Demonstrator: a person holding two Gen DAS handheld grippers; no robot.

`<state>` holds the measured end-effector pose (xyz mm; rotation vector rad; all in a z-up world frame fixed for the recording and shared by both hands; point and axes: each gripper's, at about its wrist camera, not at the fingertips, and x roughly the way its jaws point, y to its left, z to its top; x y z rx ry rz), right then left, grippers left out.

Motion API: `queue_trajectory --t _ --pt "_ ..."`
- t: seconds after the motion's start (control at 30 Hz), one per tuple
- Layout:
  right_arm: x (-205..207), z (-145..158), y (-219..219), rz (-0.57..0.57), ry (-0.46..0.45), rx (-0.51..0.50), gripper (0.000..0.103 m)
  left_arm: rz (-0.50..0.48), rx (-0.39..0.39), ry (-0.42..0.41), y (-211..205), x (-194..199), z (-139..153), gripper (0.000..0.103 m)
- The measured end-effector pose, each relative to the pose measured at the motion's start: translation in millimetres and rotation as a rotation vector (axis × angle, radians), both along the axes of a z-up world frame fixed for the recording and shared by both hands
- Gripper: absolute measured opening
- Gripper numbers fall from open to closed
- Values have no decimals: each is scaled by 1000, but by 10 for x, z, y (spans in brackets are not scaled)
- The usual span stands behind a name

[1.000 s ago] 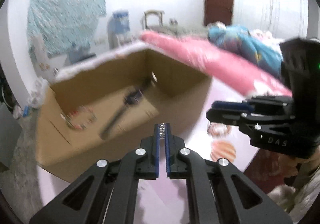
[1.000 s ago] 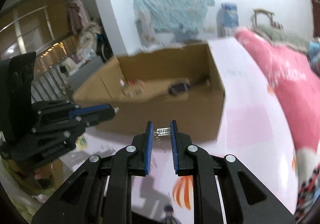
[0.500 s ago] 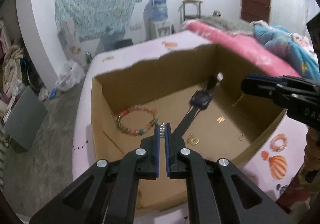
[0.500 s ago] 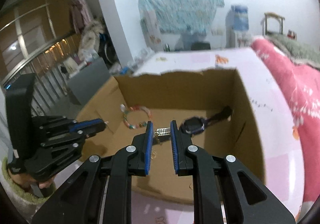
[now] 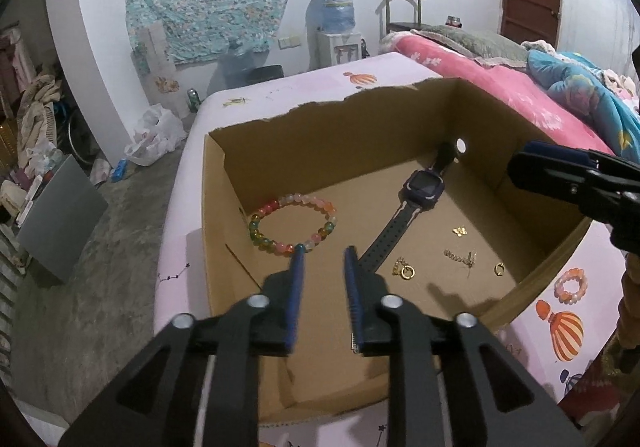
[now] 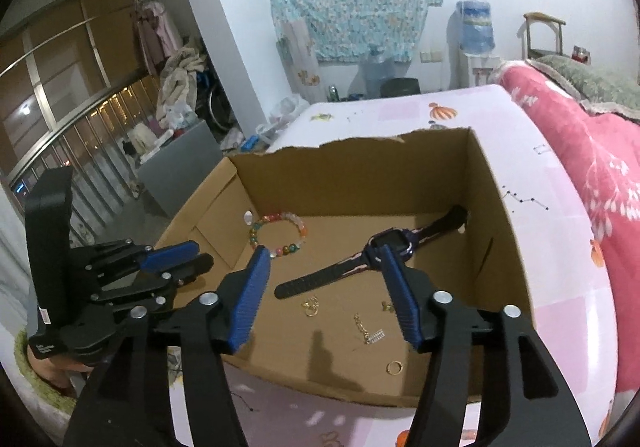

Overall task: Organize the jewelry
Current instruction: 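Withdraw both tools from the box back over the table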

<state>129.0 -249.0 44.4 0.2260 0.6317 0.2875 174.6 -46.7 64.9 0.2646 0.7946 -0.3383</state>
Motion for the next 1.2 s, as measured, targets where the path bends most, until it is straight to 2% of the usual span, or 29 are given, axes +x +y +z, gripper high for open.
queue_trajectory --t 0.2,0.37,0.5,0.7,1.03,1.2 --pt "-98 58 -52 -11 -22 23 67 2 -43 -37 67 -147 123 49" --pt "-179 117 -82 -16 -50 32 78 2 -85 -59 142 -281 233 64" --pt "-265 181 -85 -14 -79 33 82 4 -112 -86 196 -405 315 76" --pt "-371 239 -80 -7 -111 37 86 -2 -132 -110 252 -571 368 84" --pt "-548 277 -102 3 -151 63 87 3 -188 -88 333 -784 354 86" --pt "-702 272 -348 -56 -181 52 87 -6 -189 -64 340 -892 300 87"
